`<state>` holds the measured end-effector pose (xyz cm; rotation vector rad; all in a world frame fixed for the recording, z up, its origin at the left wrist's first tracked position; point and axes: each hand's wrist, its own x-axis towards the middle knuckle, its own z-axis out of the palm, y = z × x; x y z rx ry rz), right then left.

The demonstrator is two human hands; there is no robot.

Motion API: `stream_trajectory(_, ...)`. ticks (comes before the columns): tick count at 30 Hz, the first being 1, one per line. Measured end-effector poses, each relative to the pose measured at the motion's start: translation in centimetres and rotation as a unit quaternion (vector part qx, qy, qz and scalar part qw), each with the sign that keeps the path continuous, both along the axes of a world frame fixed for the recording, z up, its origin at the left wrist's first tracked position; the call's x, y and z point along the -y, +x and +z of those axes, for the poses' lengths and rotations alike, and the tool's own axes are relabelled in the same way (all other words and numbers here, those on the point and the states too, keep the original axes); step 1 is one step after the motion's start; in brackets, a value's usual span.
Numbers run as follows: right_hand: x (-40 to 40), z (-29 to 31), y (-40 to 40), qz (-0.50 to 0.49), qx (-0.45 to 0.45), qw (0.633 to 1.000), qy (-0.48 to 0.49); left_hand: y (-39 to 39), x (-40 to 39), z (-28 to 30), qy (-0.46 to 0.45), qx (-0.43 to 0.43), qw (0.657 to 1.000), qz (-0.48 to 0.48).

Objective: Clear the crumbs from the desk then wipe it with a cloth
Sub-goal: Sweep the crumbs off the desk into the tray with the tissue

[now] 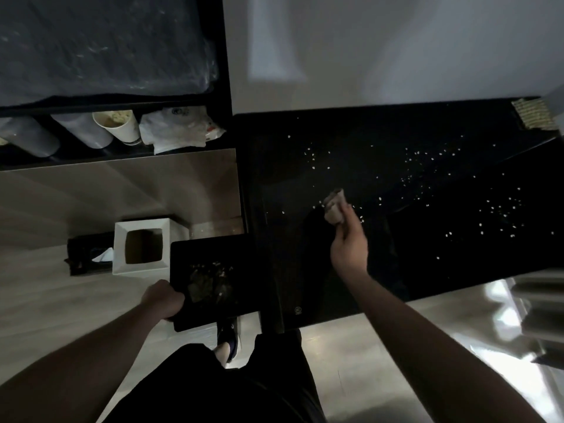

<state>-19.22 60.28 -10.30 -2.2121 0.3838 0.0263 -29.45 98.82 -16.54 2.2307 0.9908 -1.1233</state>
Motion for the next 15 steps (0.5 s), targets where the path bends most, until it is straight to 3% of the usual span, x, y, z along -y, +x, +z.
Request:
stream_trajectory(3,2.2,-0.8,3.9,0.006,-0.023,0.999,-0.031,0.2,0.6,-0.2,0.016,0.002,1.0,0.009)
stream_trajectory(8,2.2,-3.9,7.6,0.112,-0.113,0.981,-0.113,0.8,0.5,-1.0,0.03,-0.008,0.999,0.024)
stream_trajectory(11,0.2,-5.2,7.3,0.116,-0.156,0.966,-0.173,1.2,0.8,-1.0,0.034,-0.013,0.999,0.022)
stream_trajectory(15,-3.8,-5.6,4.6,0.134,-0.136,0.965,-0.179,2.1,1.0,-1.0,0.041,-0.005,0.999,0.031)
